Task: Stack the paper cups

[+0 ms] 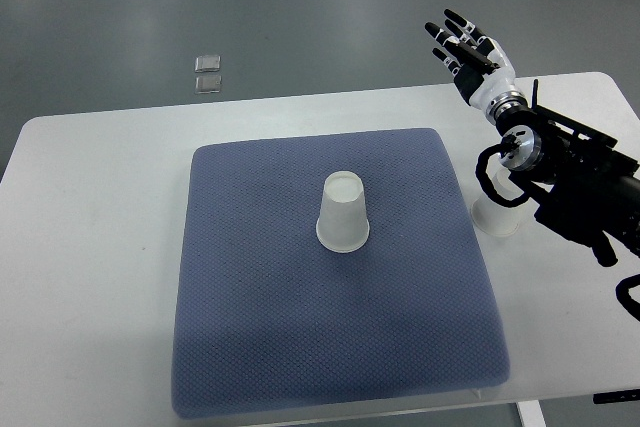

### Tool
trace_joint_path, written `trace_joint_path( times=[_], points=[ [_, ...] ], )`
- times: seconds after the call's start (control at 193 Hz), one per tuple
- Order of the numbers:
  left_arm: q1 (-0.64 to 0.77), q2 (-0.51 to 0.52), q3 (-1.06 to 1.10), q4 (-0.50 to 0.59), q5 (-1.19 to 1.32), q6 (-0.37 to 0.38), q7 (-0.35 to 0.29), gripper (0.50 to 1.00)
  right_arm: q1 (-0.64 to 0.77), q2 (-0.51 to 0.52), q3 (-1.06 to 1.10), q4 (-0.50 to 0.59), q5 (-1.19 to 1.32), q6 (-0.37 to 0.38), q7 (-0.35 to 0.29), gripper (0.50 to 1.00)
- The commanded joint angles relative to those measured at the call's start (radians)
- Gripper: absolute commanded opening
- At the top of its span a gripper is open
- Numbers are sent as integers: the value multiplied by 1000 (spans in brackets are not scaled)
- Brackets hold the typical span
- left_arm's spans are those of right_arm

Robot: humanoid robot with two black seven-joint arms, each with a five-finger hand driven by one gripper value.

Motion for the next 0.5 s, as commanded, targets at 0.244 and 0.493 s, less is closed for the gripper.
trace_joint_path(
  times=[0.244, 0.493],
  points=[
    [-8, 0, 6, 3, 0, 0, 0, 1000, 0, -1, 1, 0, 0, 0, 0, 919],
    [-2, 0, 1, 3, 0, 0, 0, 1000, 3, -4, 1, 0, 0, 0, 0, 919]
  ],
)
